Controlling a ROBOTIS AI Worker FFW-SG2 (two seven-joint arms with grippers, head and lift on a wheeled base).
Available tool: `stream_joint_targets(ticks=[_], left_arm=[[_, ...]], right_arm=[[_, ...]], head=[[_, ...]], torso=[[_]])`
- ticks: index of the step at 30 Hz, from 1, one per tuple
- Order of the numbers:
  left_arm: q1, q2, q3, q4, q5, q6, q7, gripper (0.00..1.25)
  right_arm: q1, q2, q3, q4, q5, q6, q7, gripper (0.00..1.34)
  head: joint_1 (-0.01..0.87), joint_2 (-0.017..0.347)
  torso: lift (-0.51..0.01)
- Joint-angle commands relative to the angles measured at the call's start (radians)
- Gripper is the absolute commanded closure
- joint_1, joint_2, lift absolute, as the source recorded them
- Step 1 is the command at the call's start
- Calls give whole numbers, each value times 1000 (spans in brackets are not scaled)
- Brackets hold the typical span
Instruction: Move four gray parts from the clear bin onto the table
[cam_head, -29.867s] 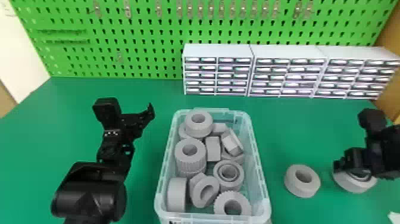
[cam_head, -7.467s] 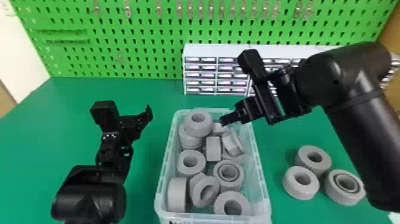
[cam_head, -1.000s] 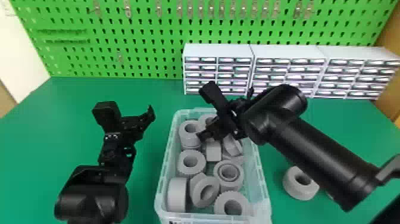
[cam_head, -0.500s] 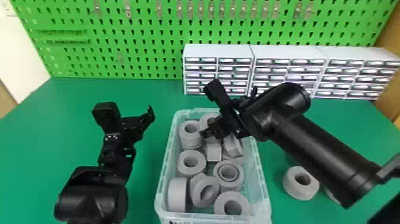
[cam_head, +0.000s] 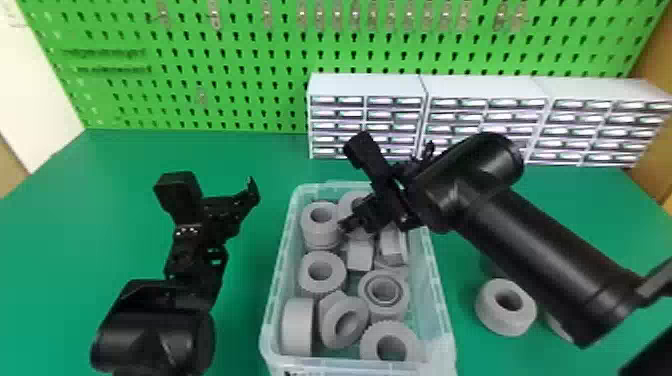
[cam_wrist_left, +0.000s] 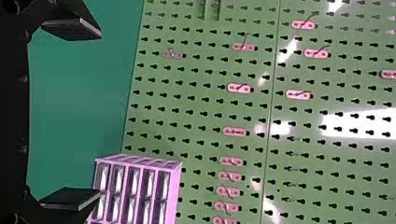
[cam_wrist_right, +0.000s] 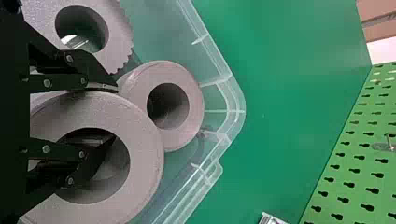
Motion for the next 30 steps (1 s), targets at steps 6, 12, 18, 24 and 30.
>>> stream_joint_targets(ticks=[6,12,18,24,30], left_arm=[[0,0,-2,1,-2,0,1,96],[0,0,0,1,-2,0,1,98],[3,0,2,1,0,0,1,96],[9,0,5,1,0,0,0,98],[12,0,6,1,0,0,0,96]], right_arm=[[-6,-1,-12,-52,8,15,0,1115],[-5,-4,-25,-85,11,34,0,1115],[-2,-4,-63,-134,30,80,0,1115],[8,-9,-121,-200,48,139,0,1115],[18,-15,-189,-253,57,204,0,1115]], head=[[693,72],[693,72],[693,72],[693,72],[693,72]], torso=[[-52],[-52],[-52],[-52],[-52]])
